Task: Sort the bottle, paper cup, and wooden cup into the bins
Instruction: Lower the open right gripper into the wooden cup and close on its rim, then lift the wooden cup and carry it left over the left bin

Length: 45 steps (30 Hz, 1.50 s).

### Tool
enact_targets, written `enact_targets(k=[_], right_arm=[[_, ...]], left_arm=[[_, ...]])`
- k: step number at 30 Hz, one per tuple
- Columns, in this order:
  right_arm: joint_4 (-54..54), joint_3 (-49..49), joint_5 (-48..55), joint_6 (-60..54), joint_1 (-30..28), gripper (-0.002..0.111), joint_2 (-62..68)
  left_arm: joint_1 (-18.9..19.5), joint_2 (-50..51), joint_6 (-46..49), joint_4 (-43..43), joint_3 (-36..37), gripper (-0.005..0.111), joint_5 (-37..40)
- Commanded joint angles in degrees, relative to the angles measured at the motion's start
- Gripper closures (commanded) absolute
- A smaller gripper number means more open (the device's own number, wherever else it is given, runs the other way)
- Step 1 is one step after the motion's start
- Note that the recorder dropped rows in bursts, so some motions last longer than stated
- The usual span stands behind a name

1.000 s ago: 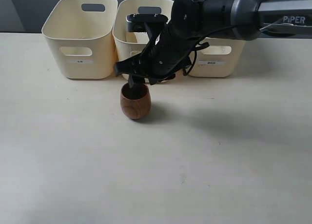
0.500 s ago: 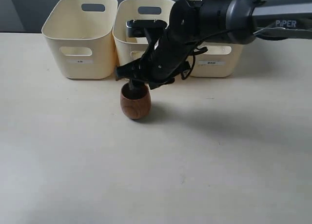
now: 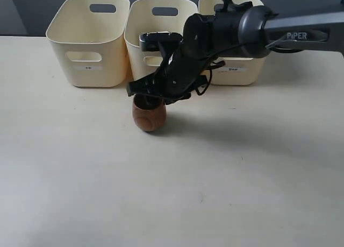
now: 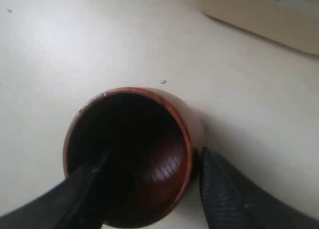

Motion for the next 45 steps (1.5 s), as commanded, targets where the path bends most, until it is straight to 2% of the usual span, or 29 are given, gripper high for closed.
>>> enact_targets(k=[1,5,8,11,14,27,36,42,45], right_arm=[[0.16,0.34,-0.77,0.39,-0.05,0.057,0.73],[0.16,0.34,-0.86,0.48,-0.05,0.059,1.72],[0.04,0.34,-1.01,0.48,-0.05,0.065,2.01],[0.04,0.34,-1.01,0.52,-0.05,0.082,2.01],[-0.67,0.34,-1.25,0.31,-0.05,0.107,2.01],[2.05,-2.50,-3.66,-0.91,-0.05,0.108,-0.31],[10.74,-9.28,-6.07,-5.46,-0.05,0.108,-4.07],[12.99,-12.11,-14.47,-6.54,1.17,0.108,-4.07],[12.89,-12.22,-24.22,-7.90,2.67,0.108,-3.32]], left_arm=[[-0.18,-0.28,-0.11,0.00,0.07,0.107,-0.30],[-0.18,-0.28,-0.11,0.00,0.07,0.107,-0.30],[-0.18,-0.28,-0.11,0.00,0.07,0.107,-0.30],[-0.18,-0.28,-0.11,0.00,0.07,0.107,-0.30],[-0.18,-0.28,-0.11,0.00,0.07,0.107,-0.30],[-0.18,-0.28,-0.11,0.00,0.07,0.107,-0.30],[-0.18,-0.28,-0.11,0.00,0.07,0.107,-0.30],[-0.18,-0.28,-0.11,0.00,0.07,0.107,-0.30],[-0.18,-0.28,-0.11,0.00,0.07,0.107,-0.30]])
